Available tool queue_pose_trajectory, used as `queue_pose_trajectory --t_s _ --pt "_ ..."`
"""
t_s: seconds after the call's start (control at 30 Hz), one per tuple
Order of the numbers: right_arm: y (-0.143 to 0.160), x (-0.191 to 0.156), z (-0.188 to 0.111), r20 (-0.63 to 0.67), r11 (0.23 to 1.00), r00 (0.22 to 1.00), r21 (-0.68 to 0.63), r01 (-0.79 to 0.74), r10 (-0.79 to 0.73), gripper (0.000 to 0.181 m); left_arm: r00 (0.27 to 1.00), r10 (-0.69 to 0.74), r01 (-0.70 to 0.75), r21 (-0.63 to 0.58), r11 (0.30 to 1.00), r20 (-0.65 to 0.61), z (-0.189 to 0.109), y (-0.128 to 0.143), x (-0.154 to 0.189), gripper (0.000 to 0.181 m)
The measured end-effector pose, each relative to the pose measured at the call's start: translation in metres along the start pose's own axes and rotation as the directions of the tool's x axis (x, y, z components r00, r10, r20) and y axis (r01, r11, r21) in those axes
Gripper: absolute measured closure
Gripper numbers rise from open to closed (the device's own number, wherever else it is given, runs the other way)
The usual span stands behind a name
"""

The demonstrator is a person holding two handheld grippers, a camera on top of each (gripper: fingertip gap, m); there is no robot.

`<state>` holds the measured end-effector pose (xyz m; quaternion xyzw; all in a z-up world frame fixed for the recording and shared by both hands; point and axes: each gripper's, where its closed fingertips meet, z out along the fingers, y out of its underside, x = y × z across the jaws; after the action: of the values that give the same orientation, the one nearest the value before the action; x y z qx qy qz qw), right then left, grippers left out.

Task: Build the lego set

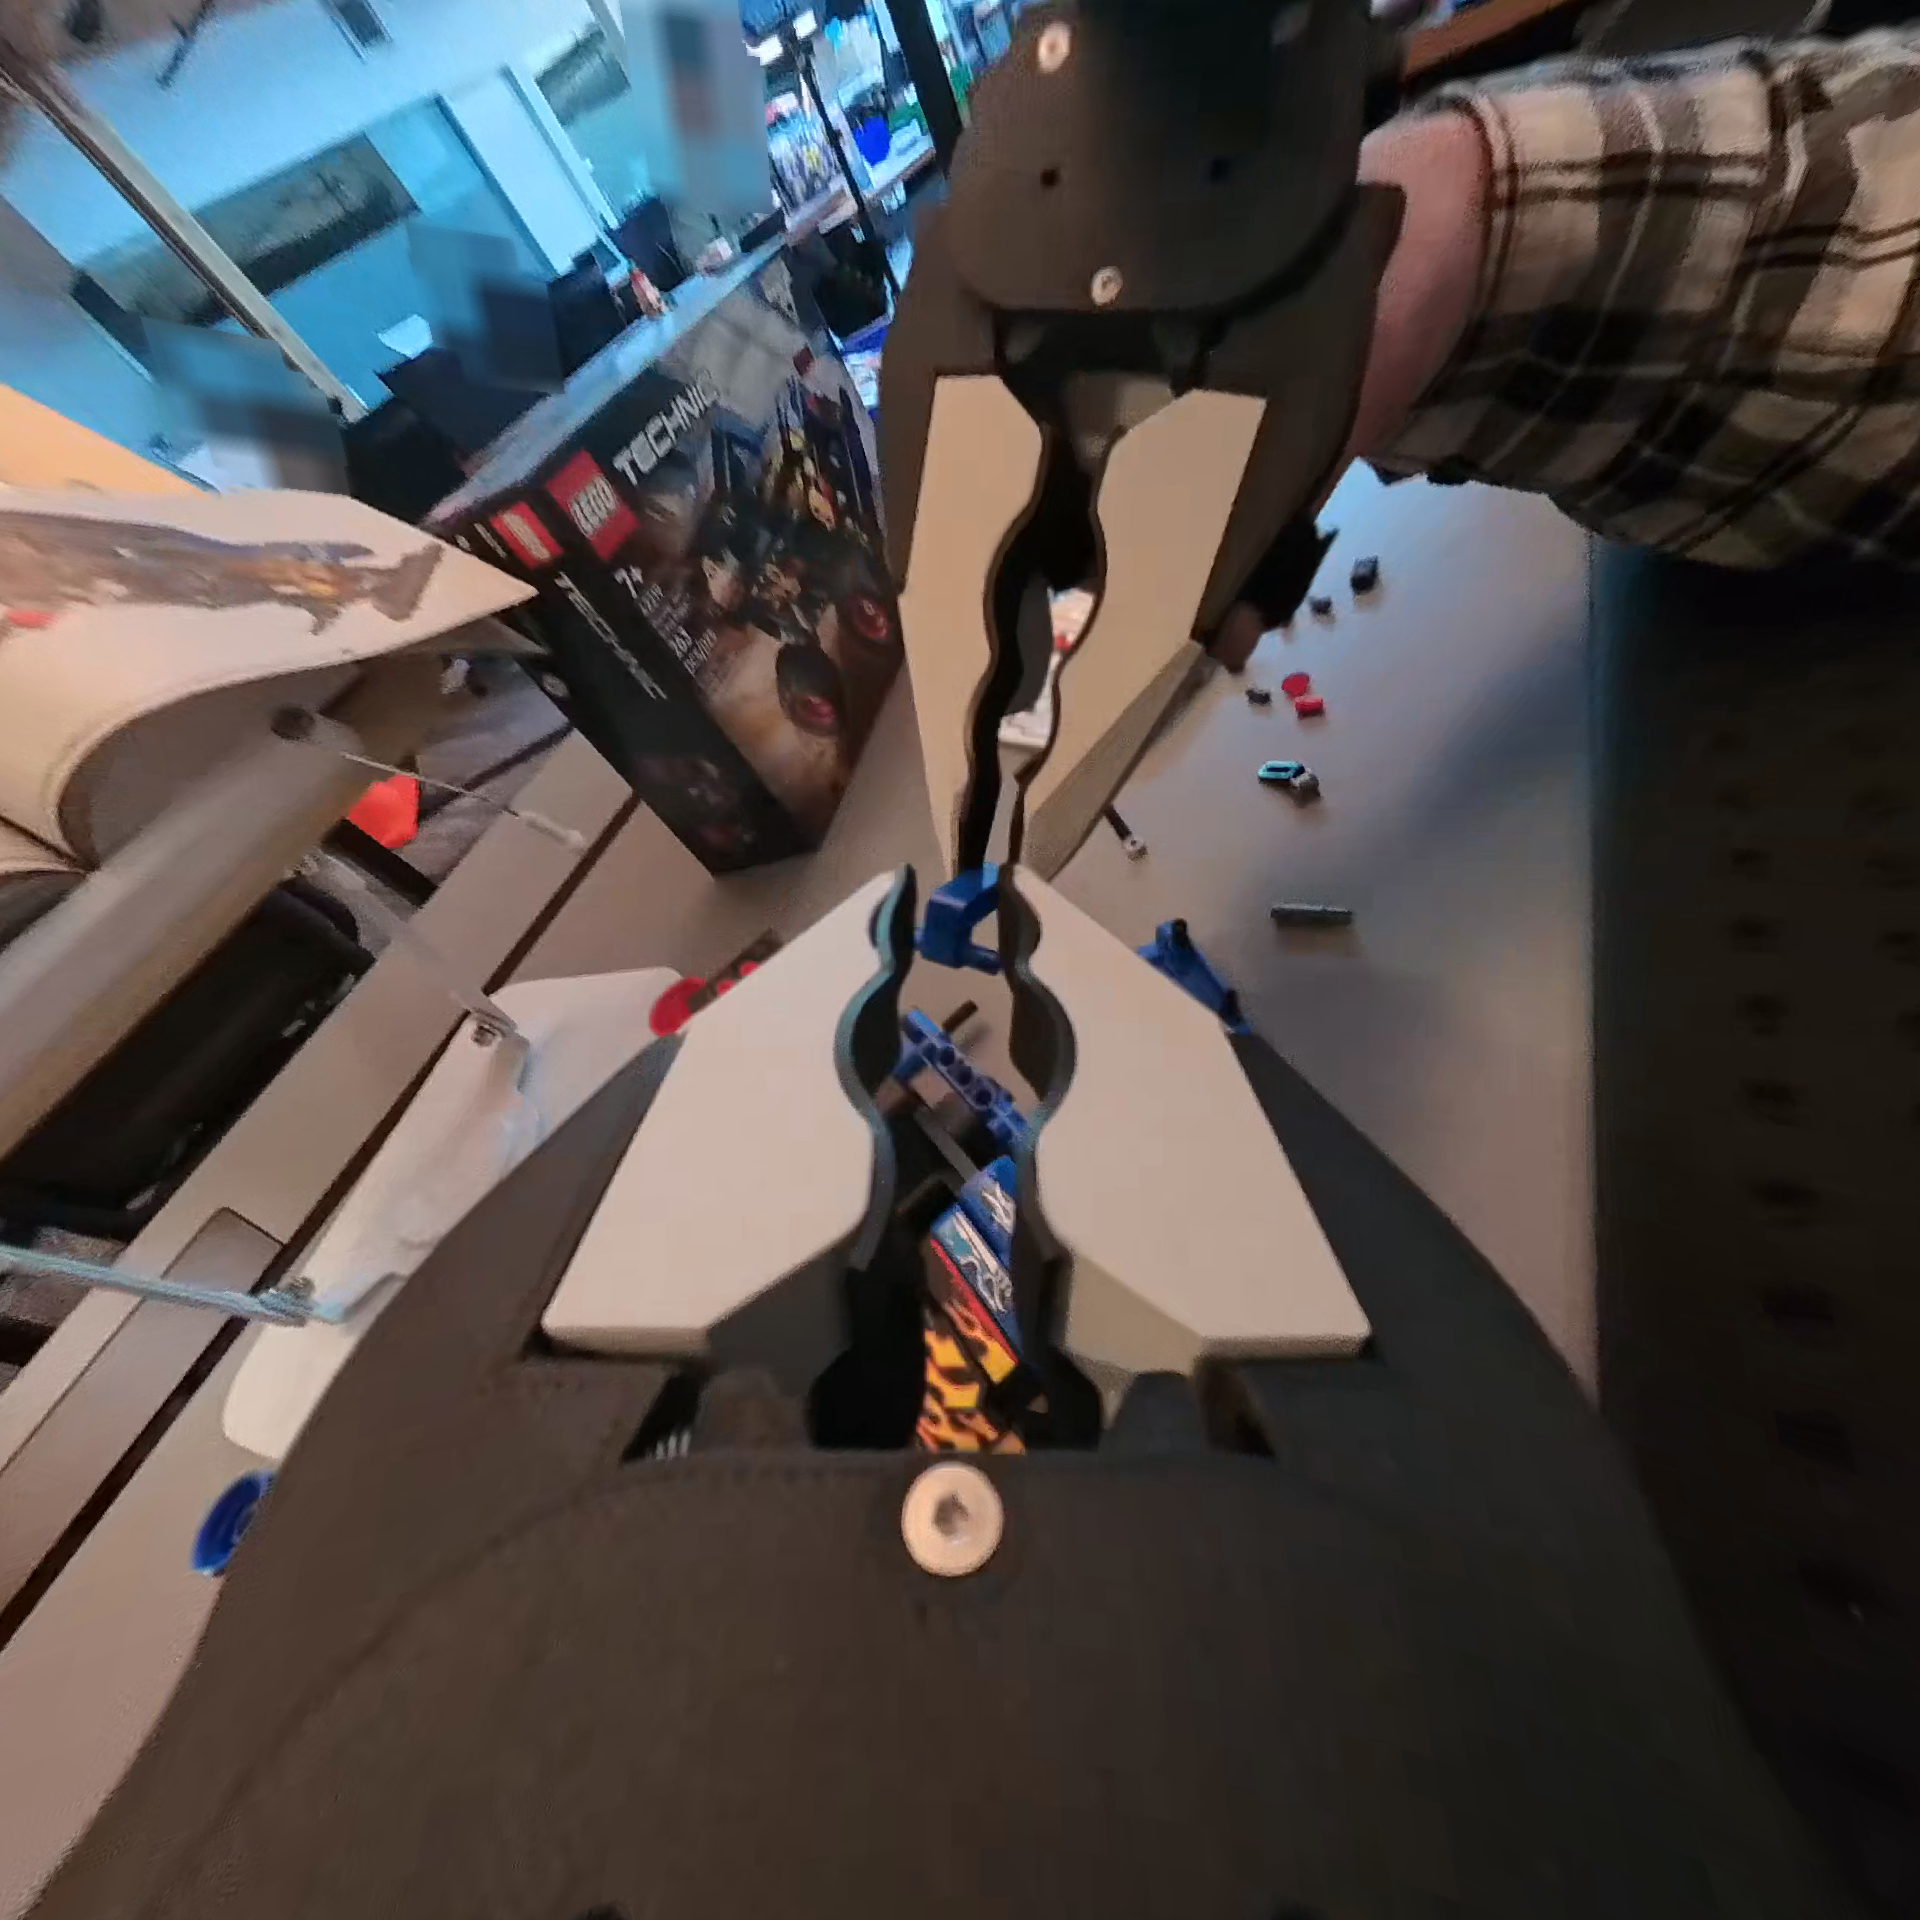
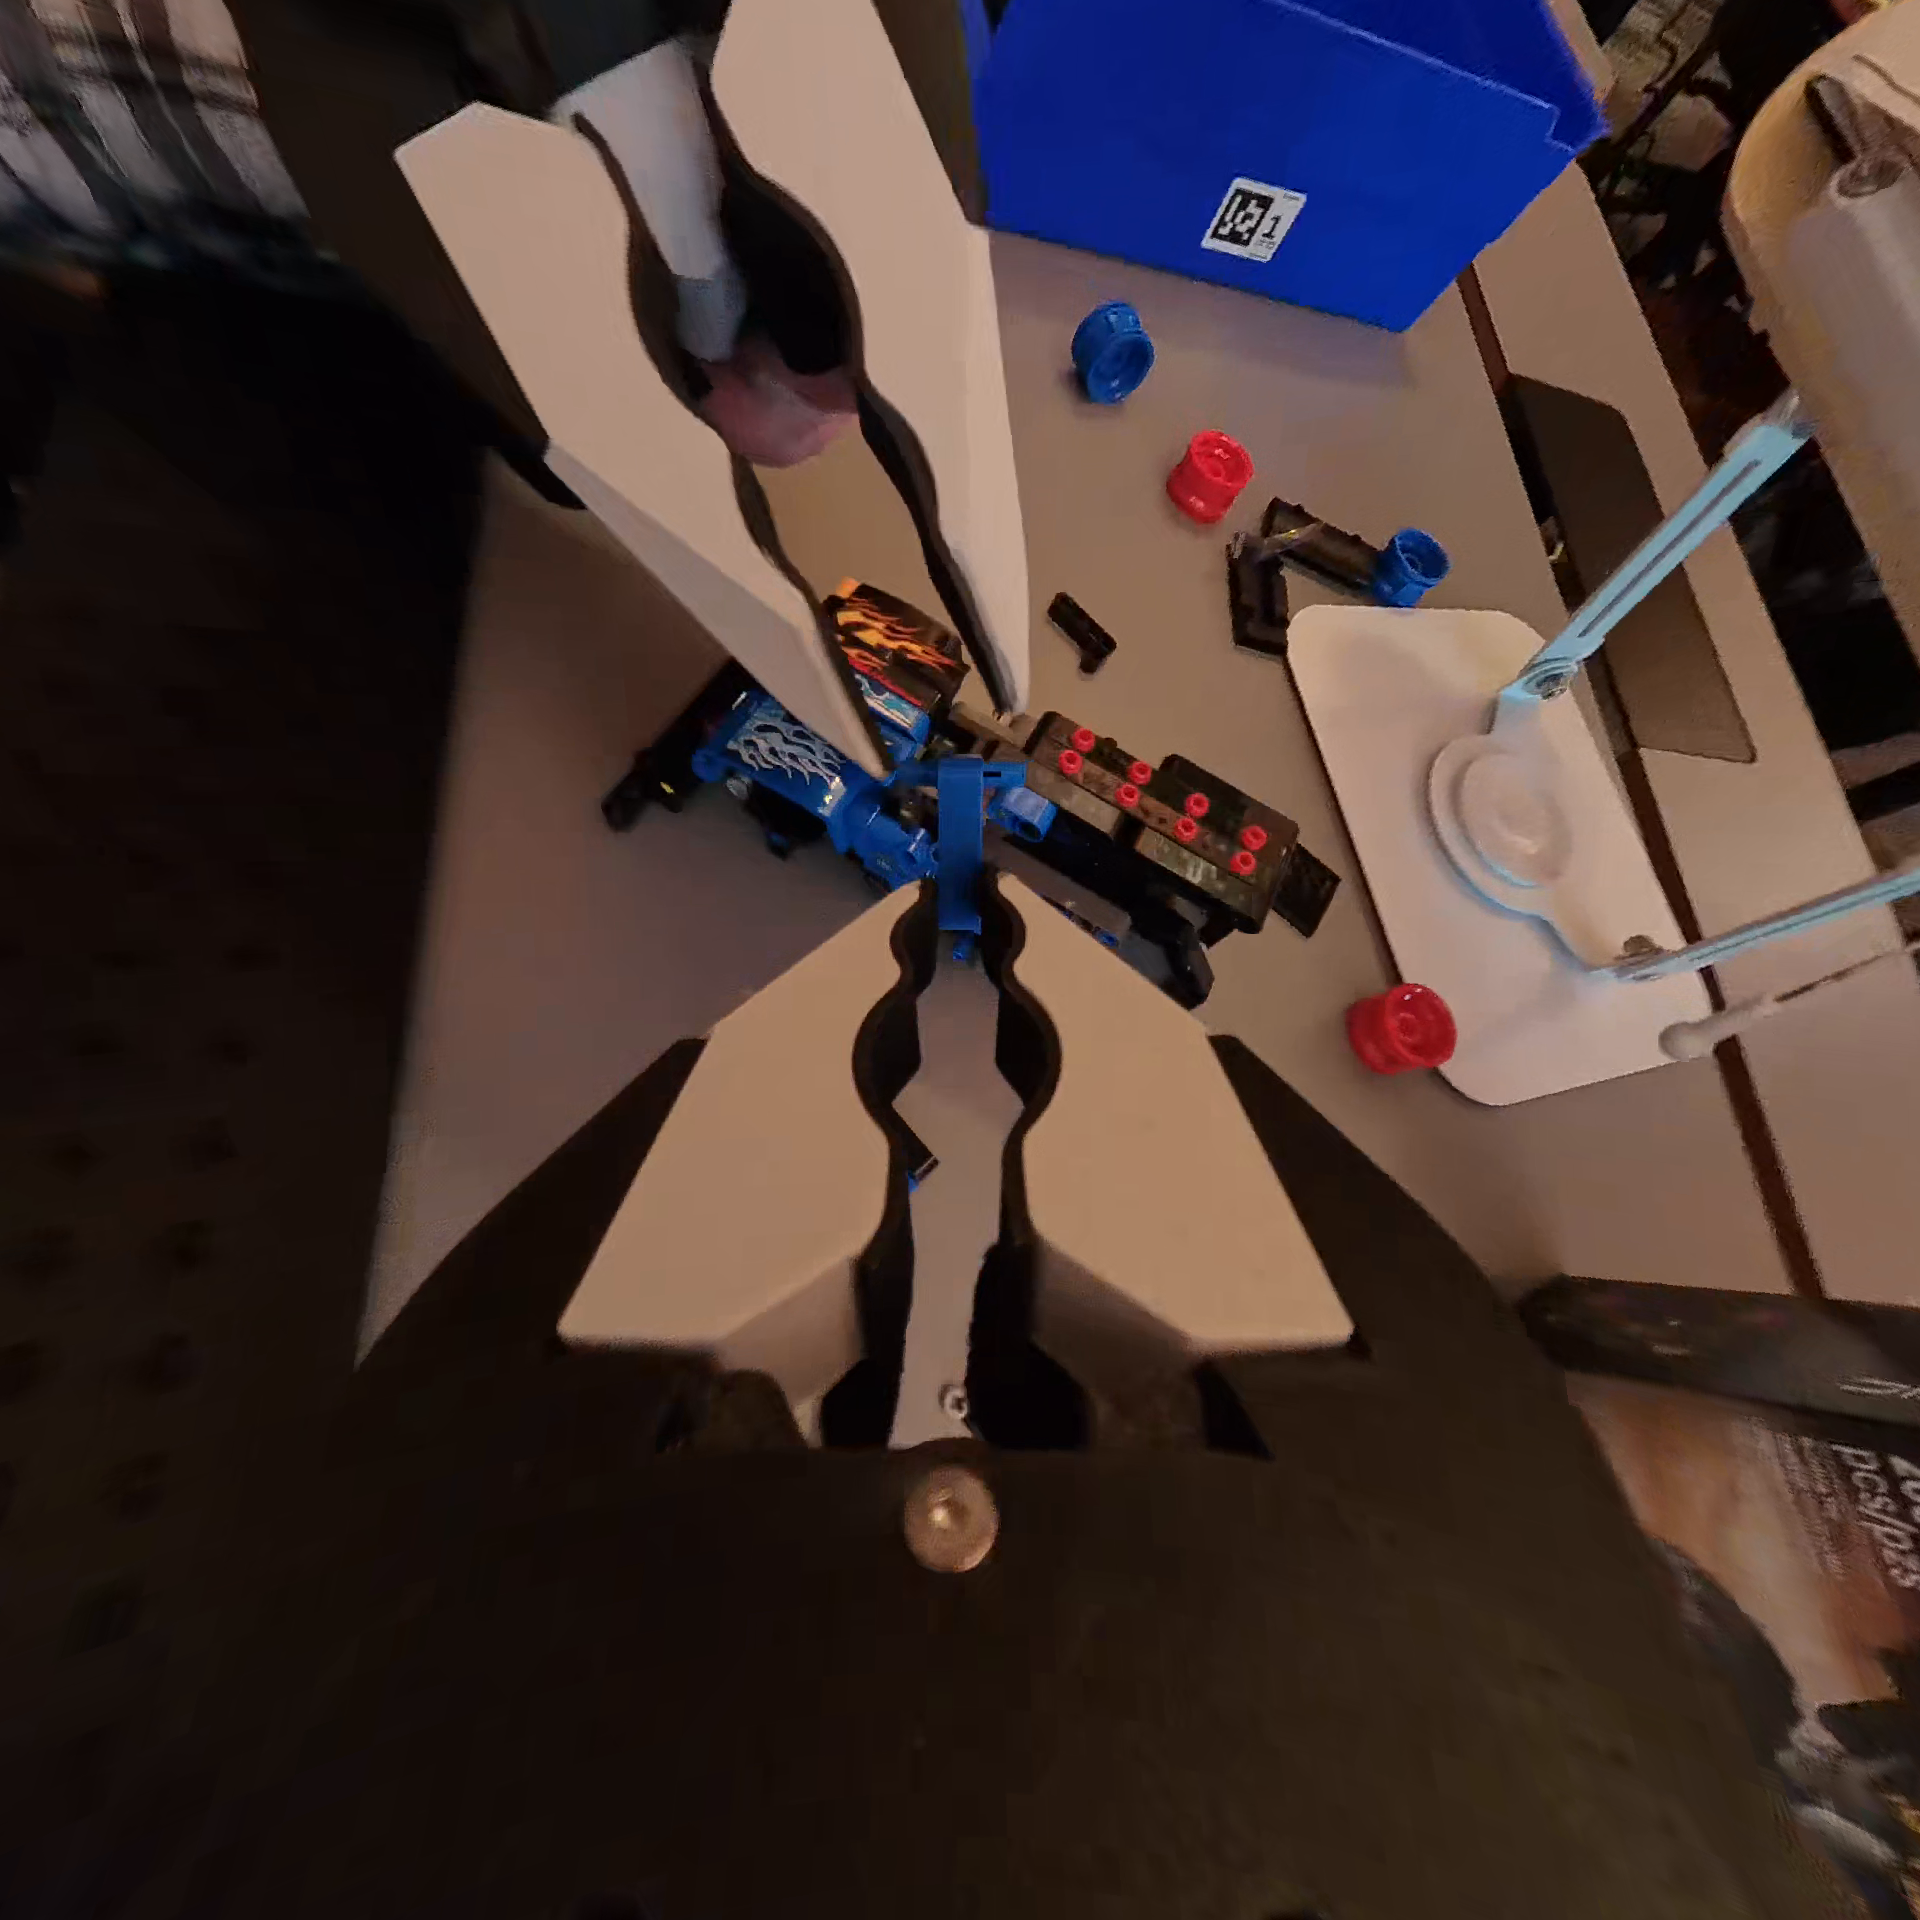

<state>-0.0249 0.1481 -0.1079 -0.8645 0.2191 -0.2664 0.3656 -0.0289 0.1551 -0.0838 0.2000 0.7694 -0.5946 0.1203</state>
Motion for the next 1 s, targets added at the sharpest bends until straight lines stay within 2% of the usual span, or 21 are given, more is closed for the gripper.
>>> queue_pose_trajectory --t_s 0.1,0.17,0.27,0.33,0.43,0.8,1.0 --pt "0.002 -0.002 0.003 -0.024 0.998 0.998 -0.028 0.05 -0.05 0.175 1.0 0.009 -0.009 -0.027 1.0 -0.017 0.001 0.006 0.004 0.181" --pt "0.003 -0.002 0.004 -0.037 0.996 0.997 -0.046 0.071 -0.073 0.175 1.0 -0.003 0.002 -0.041 0.999 -0.013 0.002 0.009 0.004 0.18" --pt "0.004 -0.005 0.003 -0.047 0.99 0.99 -0.07 0.126 -0.129 0.175 1.0 0.02 -0.02 -0.051 0.998 0.001 0.002 0.009 0.003 0.159" --pt "0.002 -0.009 0.004 -0.041 0.985 0.987 -0.078 0.152 -0.156 0.175 0.999 0.053 -0.053 -0.077 0.996 -0.009 0.005 0.013 0.008 0.159" --pt "-0.001 -0.013 0.006 -0.034 0.982 0.984 -0.075 0.173 -0.176 0.175 0.992 0.123 -0.125 -0.148 0.981 -0.019 0.01 0.026 0.013 0.171" --pt "-0.009 -0.003 0.002 -0.063 0.994 0.992 0.024 0.108 -0.106 0.173 0.994 0.105 -0.1 -0.148 0.984 0.028 0.004 0.026 0.002 0.175" --pt "-0.011 0.008 -0.004 -0.085 0.997 0.996 0.069 0.043 -0.037 0.164 0.997 0.061 -0.053 -0.138 0.989 0.055 -0.003 0.026 -0.007 0.176"
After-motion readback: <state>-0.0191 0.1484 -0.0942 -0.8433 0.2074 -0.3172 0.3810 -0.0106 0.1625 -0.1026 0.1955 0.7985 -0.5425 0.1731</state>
